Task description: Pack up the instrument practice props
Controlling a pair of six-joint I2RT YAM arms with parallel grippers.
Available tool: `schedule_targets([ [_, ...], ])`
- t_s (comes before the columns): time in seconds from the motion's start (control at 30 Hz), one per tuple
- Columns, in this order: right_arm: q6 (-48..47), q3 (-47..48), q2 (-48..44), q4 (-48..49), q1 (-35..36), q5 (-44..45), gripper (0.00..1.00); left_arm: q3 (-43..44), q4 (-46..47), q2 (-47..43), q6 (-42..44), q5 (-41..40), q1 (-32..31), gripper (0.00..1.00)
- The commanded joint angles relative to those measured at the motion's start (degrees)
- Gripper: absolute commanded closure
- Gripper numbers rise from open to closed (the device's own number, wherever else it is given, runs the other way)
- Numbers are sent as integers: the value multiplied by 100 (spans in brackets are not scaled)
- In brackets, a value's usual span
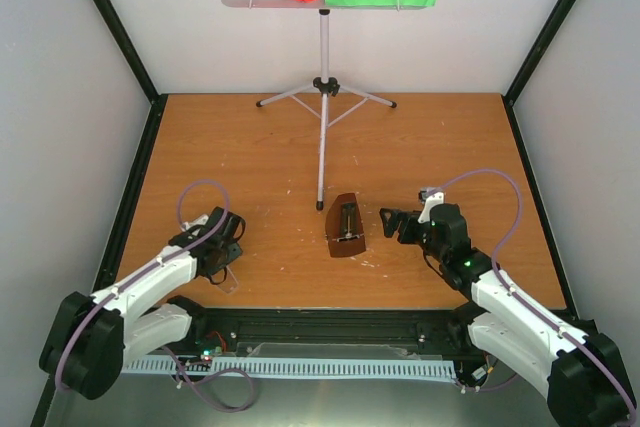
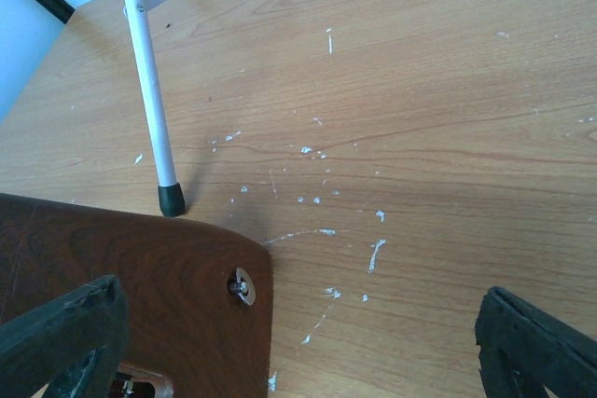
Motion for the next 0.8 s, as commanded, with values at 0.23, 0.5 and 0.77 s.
schedule_targets([
  [0.23, -28, -72, 8, 132, -41, -15, 0, 138, 173, 287, 206, -58, 34, 72],
  [0.5, -45, -82, -5, 129, -43, 8, 0, 154, 191, 400, 257, -10, 34, 81],
  [0.77, -64, -88, -43, 63, -43, 70, 0, 223, 173, 352, 259, 102, 34, 97],
])
